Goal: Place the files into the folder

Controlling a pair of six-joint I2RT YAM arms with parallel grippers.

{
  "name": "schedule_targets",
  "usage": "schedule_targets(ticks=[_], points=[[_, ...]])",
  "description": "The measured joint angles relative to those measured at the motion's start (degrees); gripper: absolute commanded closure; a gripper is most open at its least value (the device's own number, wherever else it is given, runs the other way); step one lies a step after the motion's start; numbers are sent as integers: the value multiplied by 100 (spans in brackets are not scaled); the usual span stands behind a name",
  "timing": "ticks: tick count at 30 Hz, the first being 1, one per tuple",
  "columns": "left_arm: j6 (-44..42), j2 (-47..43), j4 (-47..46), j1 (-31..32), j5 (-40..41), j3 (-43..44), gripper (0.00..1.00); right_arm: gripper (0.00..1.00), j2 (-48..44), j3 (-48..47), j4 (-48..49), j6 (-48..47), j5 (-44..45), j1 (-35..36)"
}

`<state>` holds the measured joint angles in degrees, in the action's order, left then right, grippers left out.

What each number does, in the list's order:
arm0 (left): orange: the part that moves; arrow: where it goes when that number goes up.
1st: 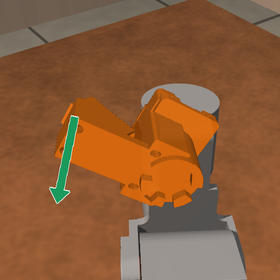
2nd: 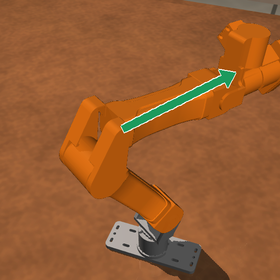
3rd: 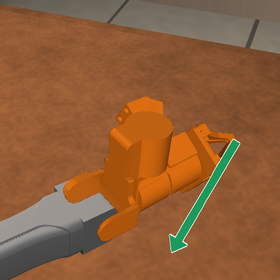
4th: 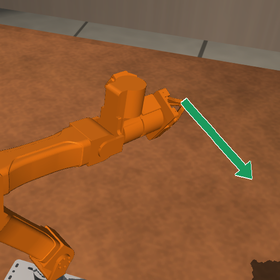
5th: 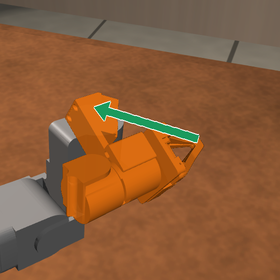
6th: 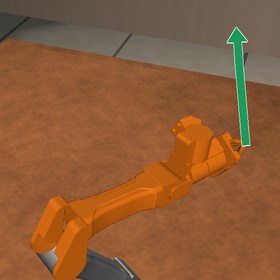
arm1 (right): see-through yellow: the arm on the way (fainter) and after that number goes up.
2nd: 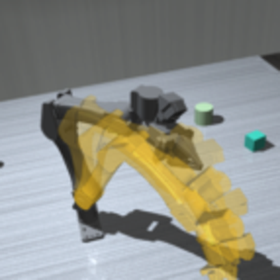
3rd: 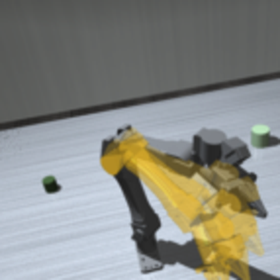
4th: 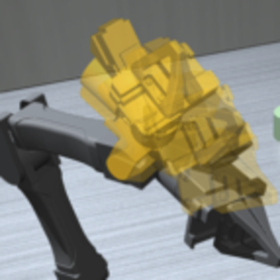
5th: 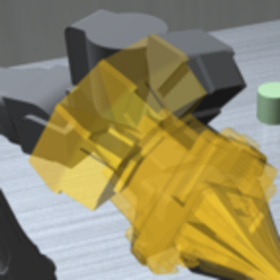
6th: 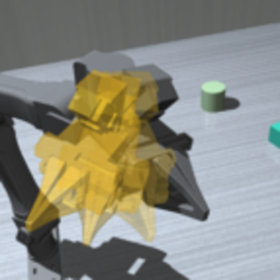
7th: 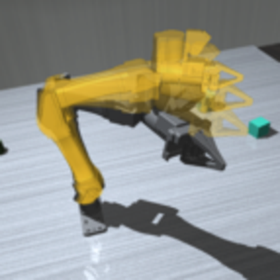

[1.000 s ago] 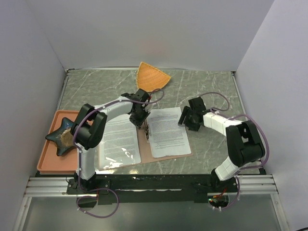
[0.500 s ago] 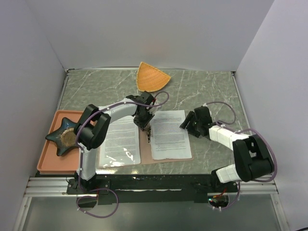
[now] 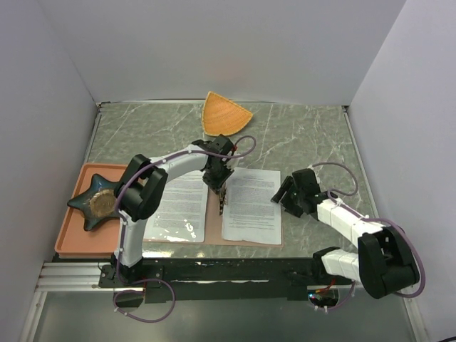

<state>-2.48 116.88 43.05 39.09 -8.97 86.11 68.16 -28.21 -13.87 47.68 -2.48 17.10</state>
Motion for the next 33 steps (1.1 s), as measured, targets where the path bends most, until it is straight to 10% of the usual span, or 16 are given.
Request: schedule_targets(ticks=[14,23,33], points=[[-411,-1322,918,-319,35,651,89,37,-118,-962,-586,-402,-221,7],[-590,-1853,358,-1738,295,-861,92,41,2103,-2776,590,-706,-1580,278],[-610,-1255,13,-1858,415,-1464,92,40,4079,-4133,1392,-706,-2496,933]])
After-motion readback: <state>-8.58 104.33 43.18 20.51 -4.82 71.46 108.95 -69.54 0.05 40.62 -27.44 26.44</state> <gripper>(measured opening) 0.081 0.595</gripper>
